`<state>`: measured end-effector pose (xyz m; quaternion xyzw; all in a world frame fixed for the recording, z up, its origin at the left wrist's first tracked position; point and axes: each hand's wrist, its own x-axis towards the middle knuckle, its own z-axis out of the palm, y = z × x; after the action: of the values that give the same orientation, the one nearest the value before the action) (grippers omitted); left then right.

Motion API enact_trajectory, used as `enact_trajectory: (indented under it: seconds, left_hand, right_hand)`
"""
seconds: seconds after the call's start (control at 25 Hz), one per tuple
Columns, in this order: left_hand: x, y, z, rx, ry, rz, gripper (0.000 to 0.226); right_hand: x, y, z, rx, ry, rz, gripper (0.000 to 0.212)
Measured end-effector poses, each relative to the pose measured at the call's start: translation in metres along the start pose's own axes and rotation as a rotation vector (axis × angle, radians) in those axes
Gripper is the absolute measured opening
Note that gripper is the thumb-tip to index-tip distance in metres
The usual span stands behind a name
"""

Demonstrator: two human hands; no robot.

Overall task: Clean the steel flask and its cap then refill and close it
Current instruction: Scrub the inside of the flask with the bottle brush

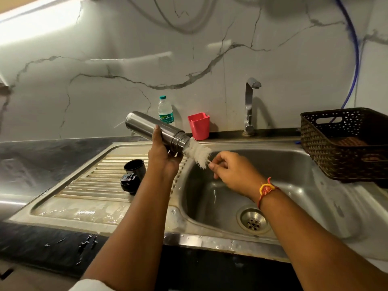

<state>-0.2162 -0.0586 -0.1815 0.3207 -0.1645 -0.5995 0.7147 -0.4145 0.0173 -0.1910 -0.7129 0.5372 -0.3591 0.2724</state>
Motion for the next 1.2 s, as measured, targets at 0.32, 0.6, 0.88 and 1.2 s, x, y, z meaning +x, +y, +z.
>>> enact_trajectory:
  seconds: [0.32, 0.6, 0.88, 1.2]
  left_hand:
    - [0.0, 0.003, -0.007, -0.242, -0.092, 0.003, 0.073]
    - [-0.004, 0.002, -0.004, -0.141, -0.163, 0.056, 0.071]
    - [-0.023, -0.015, 0.006, 0.05, -0.272, -0.012, 0.063]
    - [-0.022, -0.014, 0.009, 0.042, -0.265, -0.014, 0.061]
  right_hand:
    - [0.001, 0.01, -0.005, -0.581, 0.276, -0.186, 0.012]
    - [0.002, 0.013, -0.005, -0.479, 0.243, -0.232, 0.025]
    - [-0.004, -0.008, 0.009, 0.485, -0.217, 0.204, 0.039]
    - [0.002, -0.007, 0.012, 0.361, -0.07, 0.119, 0.009]
